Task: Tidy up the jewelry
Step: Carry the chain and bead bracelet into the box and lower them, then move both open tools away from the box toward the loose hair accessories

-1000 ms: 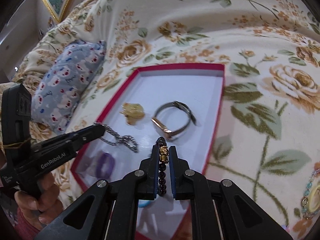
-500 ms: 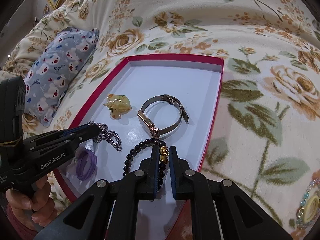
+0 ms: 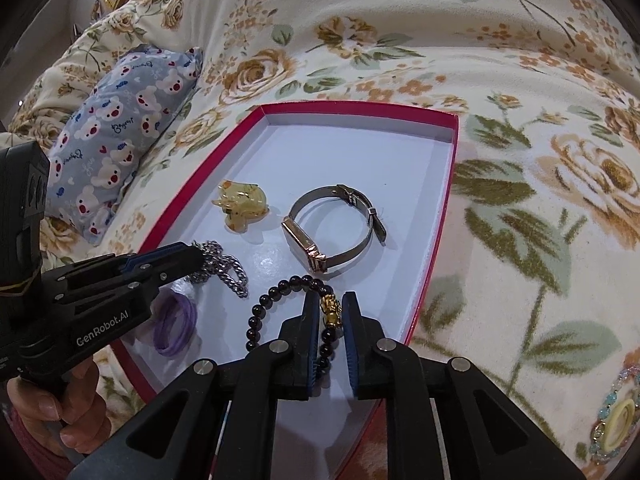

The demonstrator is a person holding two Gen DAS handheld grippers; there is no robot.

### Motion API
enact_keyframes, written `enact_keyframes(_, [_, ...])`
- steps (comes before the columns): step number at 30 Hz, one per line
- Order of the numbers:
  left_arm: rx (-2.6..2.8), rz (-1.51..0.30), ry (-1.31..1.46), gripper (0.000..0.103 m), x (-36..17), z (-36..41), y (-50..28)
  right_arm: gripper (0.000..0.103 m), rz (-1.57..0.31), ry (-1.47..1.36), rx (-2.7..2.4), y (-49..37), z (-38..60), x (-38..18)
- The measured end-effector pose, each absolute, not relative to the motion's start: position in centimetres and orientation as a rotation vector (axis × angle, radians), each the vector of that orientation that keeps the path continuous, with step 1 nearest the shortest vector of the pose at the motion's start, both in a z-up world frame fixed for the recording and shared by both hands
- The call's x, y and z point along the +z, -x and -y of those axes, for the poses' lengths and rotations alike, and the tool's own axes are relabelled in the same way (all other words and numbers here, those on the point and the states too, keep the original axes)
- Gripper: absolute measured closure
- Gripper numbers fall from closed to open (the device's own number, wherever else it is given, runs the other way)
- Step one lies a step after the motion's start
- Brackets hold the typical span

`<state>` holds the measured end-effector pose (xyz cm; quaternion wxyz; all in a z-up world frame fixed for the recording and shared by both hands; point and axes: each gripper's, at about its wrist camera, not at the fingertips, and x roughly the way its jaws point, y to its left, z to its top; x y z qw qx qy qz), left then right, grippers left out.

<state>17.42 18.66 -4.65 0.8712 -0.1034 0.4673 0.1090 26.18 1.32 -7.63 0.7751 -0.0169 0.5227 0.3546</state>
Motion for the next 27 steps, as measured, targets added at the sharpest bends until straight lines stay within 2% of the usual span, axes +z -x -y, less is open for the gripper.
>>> enact_keyframes(6, [0.236, -0.952, 0.189, 0.076, -3.4, -17.7, -16.2, 0.084, -1.109, -0.003, 0.773, -25.9, -0.1, -6.3])
enact_keyframes(11, [0.237, -0.938, 0.221, 0.070, -2.3, -17.6, -14.4, 0.071, -1.055, -0.044, 0.769, -24.9, 2.3, -3.9])
enact_keyframes(15, [0.211, -0.930, 0.244, 0.070, -1.4, -16.8, -12.7, 0.063, -1.016, -0.057, 0.742, -23.9, 5.2, -2.5])
enact_keyframes(27, [0.066, -0.948, 0.255, 0.067, -0.4, -12.0, -10.2, 0.063, -1.012, -0.111, 0.546, -21.7, 16.1, -1.5])
